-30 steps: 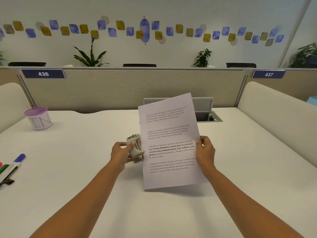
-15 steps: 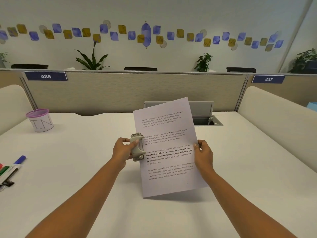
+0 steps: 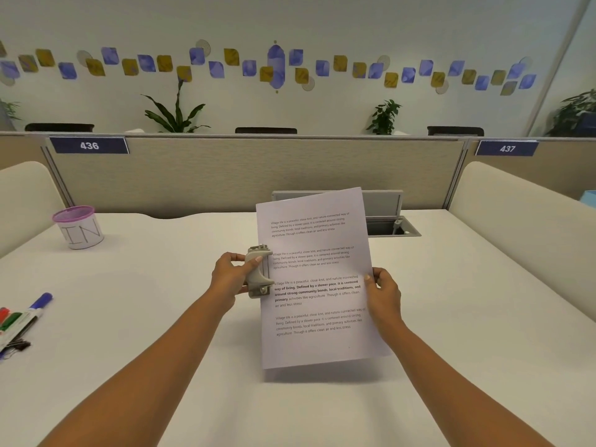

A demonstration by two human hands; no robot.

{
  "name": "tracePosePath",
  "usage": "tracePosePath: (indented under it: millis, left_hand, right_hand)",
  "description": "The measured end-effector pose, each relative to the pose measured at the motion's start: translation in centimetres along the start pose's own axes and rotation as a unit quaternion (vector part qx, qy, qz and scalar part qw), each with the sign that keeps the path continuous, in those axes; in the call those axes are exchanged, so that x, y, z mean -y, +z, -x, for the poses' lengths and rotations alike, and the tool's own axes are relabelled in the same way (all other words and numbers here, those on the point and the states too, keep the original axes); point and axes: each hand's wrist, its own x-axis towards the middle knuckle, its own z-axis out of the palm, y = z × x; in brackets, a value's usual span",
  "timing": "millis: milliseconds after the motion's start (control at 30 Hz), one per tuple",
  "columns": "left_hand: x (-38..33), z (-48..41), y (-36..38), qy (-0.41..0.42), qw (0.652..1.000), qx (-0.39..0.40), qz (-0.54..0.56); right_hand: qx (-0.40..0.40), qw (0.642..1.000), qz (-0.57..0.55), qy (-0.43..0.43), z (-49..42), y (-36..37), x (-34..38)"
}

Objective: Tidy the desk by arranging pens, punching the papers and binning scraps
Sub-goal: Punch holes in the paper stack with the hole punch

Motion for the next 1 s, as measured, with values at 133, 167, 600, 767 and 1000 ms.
tracePosePath:
  millis: [133,167,600,767,1000]
  left_hand:
    - [0.0,-0.2,0.0,-0.006,1.0,0.004,-0.008]
    - [0.0,-0.2,0.0,-0.007,1.0,0.005,-0.008]
    - [2.5,-1.5,1.2,-0.058,0.997,-0.006,-0.058]
    - [3.7,-2.2,2.0,-0.057,0.99,-0.009,-0.126]
    - [4.5,-3.4,2.7,-0.03,0.959,-0.001,-0.281]
  right_hand:
    - [0.004,1.0,-0.005,0.003,0.0,-0.1,-0.1]
    - [0.004,1.0,-0.005,0.004,0.0,-0.1,-0.1]
    - [0.019,0.997,0.033,0.063,-0.6,0.2,-2.1]
    - [0.025,0.994,0.063,0.09,-1.0,0.5,-3.2]
    - [0.034,0.991,0.096,0.089,-1.1,1.3,-4.3]
